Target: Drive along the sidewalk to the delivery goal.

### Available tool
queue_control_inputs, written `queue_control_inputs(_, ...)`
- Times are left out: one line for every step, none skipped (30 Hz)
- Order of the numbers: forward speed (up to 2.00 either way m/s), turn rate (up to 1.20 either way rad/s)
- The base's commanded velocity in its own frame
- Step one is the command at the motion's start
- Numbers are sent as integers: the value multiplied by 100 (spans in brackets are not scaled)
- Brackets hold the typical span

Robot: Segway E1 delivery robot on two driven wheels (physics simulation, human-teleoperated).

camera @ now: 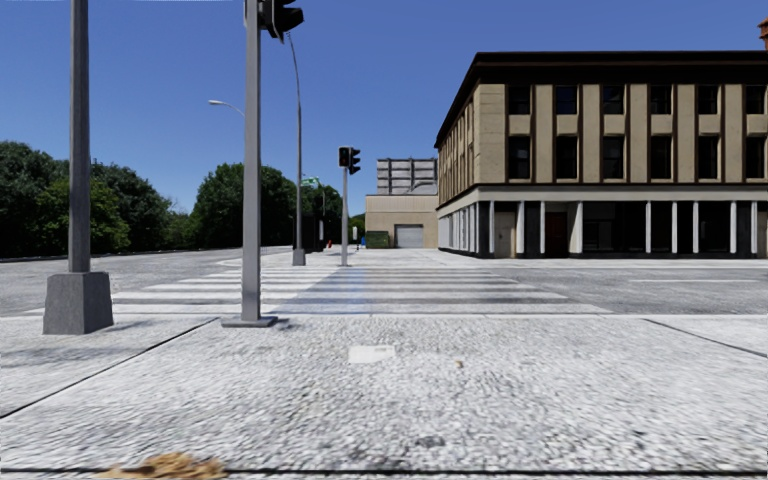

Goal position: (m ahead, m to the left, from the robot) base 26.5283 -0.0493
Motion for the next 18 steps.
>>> queue_control_inputs(200,0)
queue_control_inputs(200,0)
queue_control_inputs(200,0)
queue_control_inputs(200,0)
queue_control_inputs(200,0)
queue_control_inputs(200,0)
queue_control_inputs(200,0)
queue_control_inputs(200,0)
queue_control_inputs(200,0)
queue_control_inputs(200,0)
queue_control_inputs(200,0)
queue_control_inputs(200,0)
queue_control_inputs(200,0)
queue_control_inputs(200,0)
queue_control_inputs(200,0)
queue_control_inputs(200,0)
queue_control_inputs(200,0)
queue_control_inputs(200,0)
